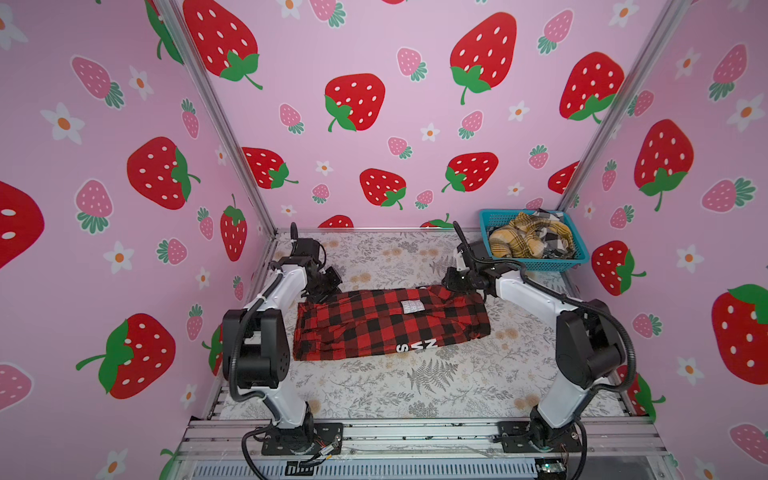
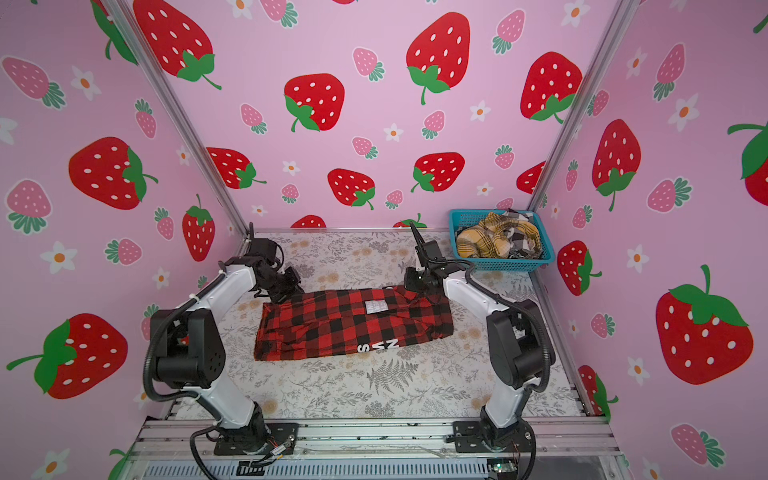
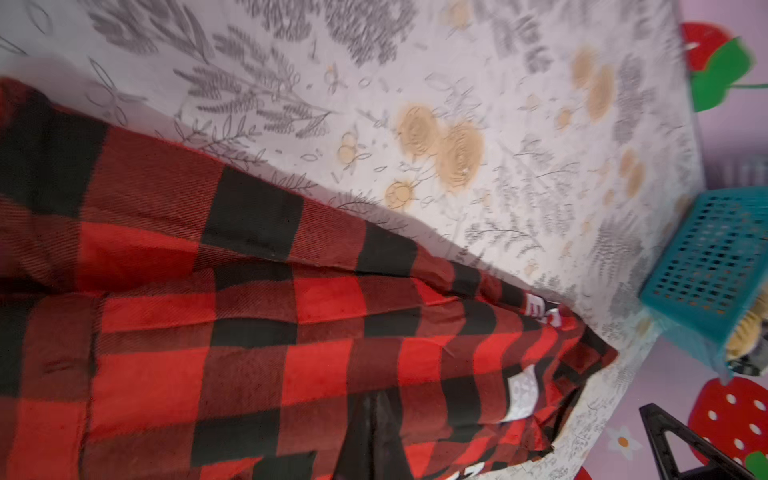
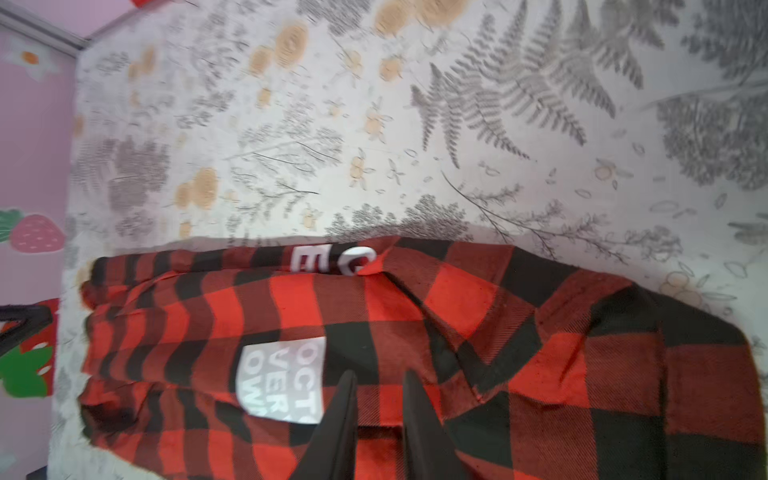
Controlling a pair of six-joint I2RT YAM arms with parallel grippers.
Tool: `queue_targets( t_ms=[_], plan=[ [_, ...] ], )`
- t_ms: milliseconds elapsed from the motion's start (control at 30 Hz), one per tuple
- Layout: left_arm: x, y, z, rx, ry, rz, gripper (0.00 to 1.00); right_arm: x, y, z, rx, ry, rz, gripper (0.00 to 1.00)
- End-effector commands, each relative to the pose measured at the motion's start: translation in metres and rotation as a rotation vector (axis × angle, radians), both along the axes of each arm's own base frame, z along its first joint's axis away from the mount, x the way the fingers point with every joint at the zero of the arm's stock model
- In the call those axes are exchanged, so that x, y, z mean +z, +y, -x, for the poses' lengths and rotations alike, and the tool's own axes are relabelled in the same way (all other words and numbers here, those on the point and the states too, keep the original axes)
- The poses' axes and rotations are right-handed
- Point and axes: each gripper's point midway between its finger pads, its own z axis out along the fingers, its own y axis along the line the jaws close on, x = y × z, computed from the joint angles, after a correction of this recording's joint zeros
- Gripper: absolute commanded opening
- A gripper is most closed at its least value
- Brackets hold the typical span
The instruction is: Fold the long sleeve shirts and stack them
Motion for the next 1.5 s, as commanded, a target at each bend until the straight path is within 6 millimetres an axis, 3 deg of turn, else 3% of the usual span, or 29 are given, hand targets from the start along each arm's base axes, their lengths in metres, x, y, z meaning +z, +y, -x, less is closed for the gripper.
queue_targets(
  t_ms=[0,167,367,467,533,600,667,833,1033,1167,1267,1367,1467],
  plan=[
    [-0.017,0.014,0.003,0.021,0.049,-0.042,0.0,-0.034,-0.013,-0.004,-0.029,0.027,0.086,0.19],
    [-0.056,0.046,0.026,0.076,0.187,-0.13,0.0,-0.079,-0.028,0.015,-0.048,0.113,0.151,0.16],
    [-0.088,0.064,0.057,0.121,0.298,-0.134,0.0,-0.106,-0.04,0.038,-0.044,0.196,0.198,0.17],
    [-0.091,0.065,0.061,0.13,0.299,-0.116,0.0,-0.083,-0.039,0.038,-0.019,0.164,0.206,0.24],
    [-0.092,0.065,0.061,0.126,0.299,-0.109,0.0,-0.05,-0.035,0.038,0.006,0.105,0.209,0.36],
    [-0.091,0.063,0.06,0.124,0.298,-0.094,0.0,-0.019,-0.033,0.046,0.033,0.062,0.234,0.47],
    [-0.088,0.06,0.057,0.127,0.286,-0.071,0.0,-0.001,-0.032,0.067,0.066,0.045,0.275,0.51],
    [-0.08,0.057,0.051,0.13,0.255,-0.051,0.0,-0.019,-0.018,0.129,0.122,0.131,0.22,0.48],
    [-0.08,0.061,0.053,0.123,0.261,-0.054,0.0,-0.053,0.006,0.156,0.107,0.241,0.078,0.42],
    [-0.083,0.064,0.056,0.125,0.274,-0.051,0.0,-0.077,0.008,0.15,0.065,0.283,0.085,0.37],
    [-0.087,0.064,0.059,0.122,0.288,-0.044,0.0,-0.097,0.001,0.129,0.017,0.312,0.126,0.34],
    [-0.089,0.062,0.062,0.122,0.292,-0.035,0.0,-0.105,-0.016,0.083,-0.06,0.297,0.162,0.32],
    [-0.089,0.055,0.067,0.128,0.293,0.0,0.0,-0.094,-0.03,0.018,-0.13,0.225,0.173,0.32]
  ],
)
